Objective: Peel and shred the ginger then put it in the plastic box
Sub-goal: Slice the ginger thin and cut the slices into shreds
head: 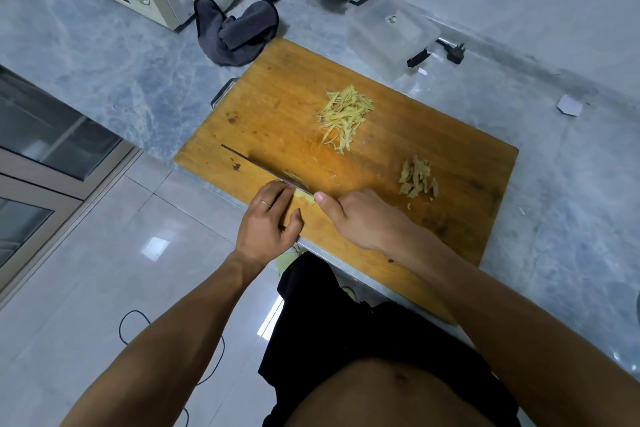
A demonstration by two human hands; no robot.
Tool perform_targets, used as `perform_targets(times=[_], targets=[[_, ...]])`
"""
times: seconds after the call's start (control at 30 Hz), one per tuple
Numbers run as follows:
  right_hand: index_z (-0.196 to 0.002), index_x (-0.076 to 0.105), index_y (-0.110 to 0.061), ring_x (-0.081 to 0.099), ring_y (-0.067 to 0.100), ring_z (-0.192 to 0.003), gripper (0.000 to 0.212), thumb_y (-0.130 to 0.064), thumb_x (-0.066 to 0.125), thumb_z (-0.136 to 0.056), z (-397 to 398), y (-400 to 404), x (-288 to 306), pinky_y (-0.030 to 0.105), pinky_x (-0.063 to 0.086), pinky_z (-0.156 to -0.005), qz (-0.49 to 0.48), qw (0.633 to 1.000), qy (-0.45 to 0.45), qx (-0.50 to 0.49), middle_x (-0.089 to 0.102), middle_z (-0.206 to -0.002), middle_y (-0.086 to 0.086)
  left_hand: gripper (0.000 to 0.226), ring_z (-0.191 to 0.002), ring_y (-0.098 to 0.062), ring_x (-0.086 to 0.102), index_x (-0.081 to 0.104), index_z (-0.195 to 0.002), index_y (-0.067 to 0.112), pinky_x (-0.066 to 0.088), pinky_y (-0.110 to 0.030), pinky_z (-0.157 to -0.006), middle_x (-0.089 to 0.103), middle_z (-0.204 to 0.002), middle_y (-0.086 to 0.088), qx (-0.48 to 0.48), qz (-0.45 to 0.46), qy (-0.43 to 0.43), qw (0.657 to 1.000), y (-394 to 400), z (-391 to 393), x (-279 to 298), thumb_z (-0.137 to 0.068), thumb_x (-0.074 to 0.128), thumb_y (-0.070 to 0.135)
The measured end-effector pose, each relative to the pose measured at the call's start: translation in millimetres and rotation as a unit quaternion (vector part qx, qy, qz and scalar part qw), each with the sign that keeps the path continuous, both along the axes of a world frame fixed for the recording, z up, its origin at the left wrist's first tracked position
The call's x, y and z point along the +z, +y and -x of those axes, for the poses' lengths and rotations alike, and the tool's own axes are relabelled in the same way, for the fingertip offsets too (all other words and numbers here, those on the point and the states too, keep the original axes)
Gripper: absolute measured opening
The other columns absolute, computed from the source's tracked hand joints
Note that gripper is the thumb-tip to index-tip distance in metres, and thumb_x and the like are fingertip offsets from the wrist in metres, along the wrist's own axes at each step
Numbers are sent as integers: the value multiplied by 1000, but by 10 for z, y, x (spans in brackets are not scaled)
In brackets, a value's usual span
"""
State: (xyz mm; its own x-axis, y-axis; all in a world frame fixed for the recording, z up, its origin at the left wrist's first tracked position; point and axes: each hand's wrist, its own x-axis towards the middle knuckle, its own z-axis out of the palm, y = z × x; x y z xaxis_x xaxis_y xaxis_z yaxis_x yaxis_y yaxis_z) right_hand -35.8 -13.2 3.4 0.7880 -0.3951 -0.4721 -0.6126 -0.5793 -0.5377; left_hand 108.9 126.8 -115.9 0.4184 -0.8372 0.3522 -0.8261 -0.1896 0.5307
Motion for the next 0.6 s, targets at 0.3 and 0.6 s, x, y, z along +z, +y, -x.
perform_targets(times=[0.3,0.6], targets=[[-64,40,-18,54,32,-87,65,-67,18,-99,-183,79,-53,36,36,-66,-19,999,22,-25,42,-73,7,30,-102,-34,55,64,-112,-6,51,-40,-84,59,-108,-18,-25,-36,-10,999,8,-2,72,-92,57,15],[-56,40,-15,43,22,-60,69,-62,22,-102,-157,24,-50,37,38,-64,-28,999,-8,-26,40,-62,8,43,-121,-37,52,60,-123,-6,48,-47,-97,60,-123,-20,4,-81,-18,997,50,-134,82,-91,59,22]])
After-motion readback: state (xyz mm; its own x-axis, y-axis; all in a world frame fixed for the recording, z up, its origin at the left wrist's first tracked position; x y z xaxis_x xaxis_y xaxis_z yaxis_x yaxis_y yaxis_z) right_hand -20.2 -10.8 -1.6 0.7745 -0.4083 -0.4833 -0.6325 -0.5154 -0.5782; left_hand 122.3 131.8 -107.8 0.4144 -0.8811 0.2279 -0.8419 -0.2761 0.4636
